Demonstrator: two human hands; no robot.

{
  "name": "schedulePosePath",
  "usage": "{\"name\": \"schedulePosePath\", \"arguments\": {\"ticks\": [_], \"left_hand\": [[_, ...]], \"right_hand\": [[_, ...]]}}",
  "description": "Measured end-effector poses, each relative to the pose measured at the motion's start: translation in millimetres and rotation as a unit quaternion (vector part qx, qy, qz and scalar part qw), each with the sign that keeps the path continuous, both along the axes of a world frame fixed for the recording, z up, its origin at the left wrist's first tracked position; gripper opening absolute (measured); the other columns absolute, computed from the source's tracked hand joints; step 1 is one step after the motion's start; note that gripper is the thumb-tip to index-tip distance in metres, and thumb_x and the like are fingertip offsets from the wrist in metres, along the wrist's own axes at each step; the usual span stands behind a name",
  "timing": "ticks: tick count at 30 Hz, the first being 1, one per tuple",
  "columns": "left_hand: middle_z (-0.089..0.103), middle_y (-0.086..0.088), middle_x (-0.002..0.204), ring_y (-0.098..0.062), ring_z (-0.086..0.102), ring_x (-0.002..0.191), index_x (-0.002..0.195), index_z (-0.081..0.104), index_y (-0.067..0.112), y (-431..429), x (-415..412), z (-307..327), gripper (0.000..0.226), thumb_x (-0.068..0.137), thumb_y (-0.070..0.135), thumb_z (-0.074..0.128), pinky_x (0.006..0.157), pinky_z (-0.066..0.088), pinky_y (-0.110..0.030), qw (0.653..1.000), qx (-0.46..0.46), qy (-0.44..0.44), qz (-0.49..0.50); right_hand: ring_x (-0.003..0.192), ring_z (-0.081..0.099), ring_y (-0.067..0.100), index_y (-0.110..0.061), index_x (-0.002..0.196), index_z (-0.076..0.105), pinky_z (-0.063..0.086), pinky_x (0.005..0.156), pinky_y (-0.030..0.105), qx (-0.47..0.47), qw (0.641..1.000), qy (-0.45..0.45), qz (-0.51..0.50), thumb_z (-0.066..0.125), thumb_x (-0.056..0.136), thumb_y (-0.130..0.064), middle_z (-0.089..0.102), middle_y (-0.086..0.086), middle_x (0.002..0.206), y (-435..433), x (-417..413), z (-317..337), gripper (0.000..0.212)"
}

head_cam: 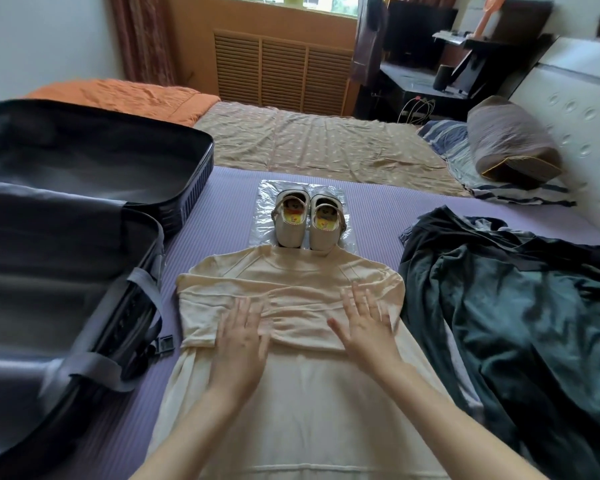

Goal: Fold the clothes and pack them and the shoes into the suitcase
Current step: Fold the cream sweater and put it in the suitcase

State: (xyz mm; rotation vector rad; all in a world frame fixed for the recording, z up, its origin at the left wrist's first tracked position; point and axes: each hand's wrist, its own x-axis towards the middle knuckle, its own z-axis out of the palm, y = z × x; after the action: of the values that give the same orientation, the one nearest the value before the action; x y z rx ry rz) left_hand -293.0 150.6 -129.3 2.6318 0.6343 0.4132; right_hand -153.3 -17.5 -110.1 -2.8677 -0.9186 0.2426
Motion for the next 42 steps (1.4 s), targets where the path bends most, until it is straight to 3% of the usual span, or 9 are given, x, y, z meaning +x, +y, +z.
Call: {"name": "schedulePosePath", "arguments": {"ticks": [2, 4, 8, 13, 17, 26, 33, 38, 42], "left_hand": [[0.051, -0.016, 0.136, -0.03, 0.039, 0.133, 0.123, 0.059, 0.01, -6.8, -40.6, -10.0, 0.053, 0.081, 0.034, 0.037, 0.111, 0.006, -0.025, 0.999, -0.002, -0.048, 0.019], [0.057, -0.018, 0.128, -0.028, 0.039, 0.128, 0.113, 0.065, 0.01, -10.0, -78.2, -18.3, 0.047, 0.079, 0.032, 0.039, 0.108, 0.012, -0.024, 0.997, 0.001, -0.07, 0.042], [0.057, -0.017, 0.125, -0.029, 0.043, 0.117, 0.12, 0.058, 0.012, 1.5, -125.5, -16.1, 0.049, 0.079, 0.03, 0.038, 0.105, 0.024, -0.028, 0.988, 0.033, -0.096, 0.119], [0.063, -0.015, 0.101, -0.03, 0.06, 0.086, 0.116, 0.058, 0.006, 2.9, -139.8, -6.2, 0.033, 0.086, 0.019, 0.059, 0.077, 0.041, -0.029, 0.975, -0.056, -0.14, 0.163], [0.058, -0.006, 0.097, -0.021, 0.056, 0.077, 0.119, 0.059, 0.004, -2.0, -142.4, 0.1, 0.036, 0.084, 0.01, 0.067, 0.073, 0.04, -0.03, 0.943, -0.208, -0.134, 0.222], [0.053, 0.005, 0.074, -0.012, 0.053, 0.066, 0.081, 0.065, 0.021, 0.9, -147.5, 2.2, 0.006, 0.085, 0.025, 0.067, 0.063, 0.042, -0.03, 0.944, -0.213, -0.131, 0.215], [0.058, 0.008, 0.083, -0.009, 0.057, 0.076, 0.082, 0.065, 0.026, -1.9, -145.1, 7.8, 0.005, 0.087, 0.024, 0.063, 0.066, 0.045, -0.031, 0.941, -0.235, -0.125, 0.211], [0.063, 0.015, 0.082, -0.001, 0.059, 0.074, 0.084, 0.062, 0.031, -4.5, -139.7, 17.5, 0.004, 0.087, 0.034, 0.063, 0.068, 0.051, -0.03, 0.958, -0.226, -0.122, 0.129], [0.064, 0.014, 0.083, 0.0, 0.058, 0.079, 0.087, 0.063, 0.028, -16.2, -118.4, 32.7, 0.003, 0.087, 0.031, 0.064, 0.064, 0.047, -0.018, 0.957, -0.239, -0.152, 0.055]], "right_hand": [[0.146, -0.002, 0.017, -0.027, 0.152, 0.008, -0.002, 0.116, 0.036, 0.042, 0.998, 0.037, 0.007, 0.011, 0.094, -0.063, 0.001, -0.004, 0.16, 11.6, -23.0, 8.5, 0.067], [0.143, 0.014, 0.017, -0.025, 0.15, 0.021, 0.01, 0.114, 0.032, 0.079, 0.995, 0.044, 0.035, 0.03, 0.101, -0.045, 0.021, -0.003, 0.157, 24.1, -42.9, 14.1, 0.054], [0.128, 0.04, 0.02, -0.021, 0.139, 0.046, 0.026, 0.106, 0.029, 0.145, 0.986, 0.036, 0.073, 0.042, 0.099, -0.036, 0.051, 0.001, 0.137, 52.8, -70.5, 17.2, 0.042], [0.117, 0.05, 0.021, -0.021, 0.122, 0.062, 0.032, 0.098, 0.031, 0.137, 0.986, 0.052, 0.077, 0.046, 0.096, -0.039, 0.065, 0.0, 0.12, 88.2, -96.7, 21.7, 0.035], [0.114, 0.055, 0.021, -0.022, 0.123, 0.062, 0.037, 0.093, 0.031, 0.142, 0.985, 0.086, 0.052, 0.049, 0.093, -0.046, 0.066, 0.003, 0.117, 114.1, -110.9, 24.5, 0.041], [0.114, 0.053, 0.028, -0.016, 0.116, 0.063, 0.043, 0.091, 0.035, 0.118, 0.991, 0.066, 0.006, 0.053, 0.088, -0.048, 0.063, 0.007, 0.118, 176.6, -130.7, 33.3, 0.045], [0.12, 0.049, 0.03, -0.011, 0.12, 0.06, 0.041, 0.094, 0.033, 0.048, 0.999, 0.017, -0.003, 0.056, 0.089, -0.04, 0.055, 0.012, 0.125, 194.5, -136.5, 22.8, 0.043], [0.103, 0.061, 0.031, -0.01, 0.104, 0.064, 0.045, 0.079, 0.032, 0.188, 0.972, 0.108, -0.094, 0.049, 0.09, -0.028, 0.067, 0.013, 0.106, 180.5, -118.4, 32.0, 0.028], [0.086, 0.065, 0.037, -0.015, 0.068, 0.06, 0.053, 0.075, 0.044, 0.355, 0.894, 0.226, -0.156, 0.057, 0.085, -0.025, 0.067, 0.011, 0.079, 147.0, -82.6, 37.8, 0.02]]}}
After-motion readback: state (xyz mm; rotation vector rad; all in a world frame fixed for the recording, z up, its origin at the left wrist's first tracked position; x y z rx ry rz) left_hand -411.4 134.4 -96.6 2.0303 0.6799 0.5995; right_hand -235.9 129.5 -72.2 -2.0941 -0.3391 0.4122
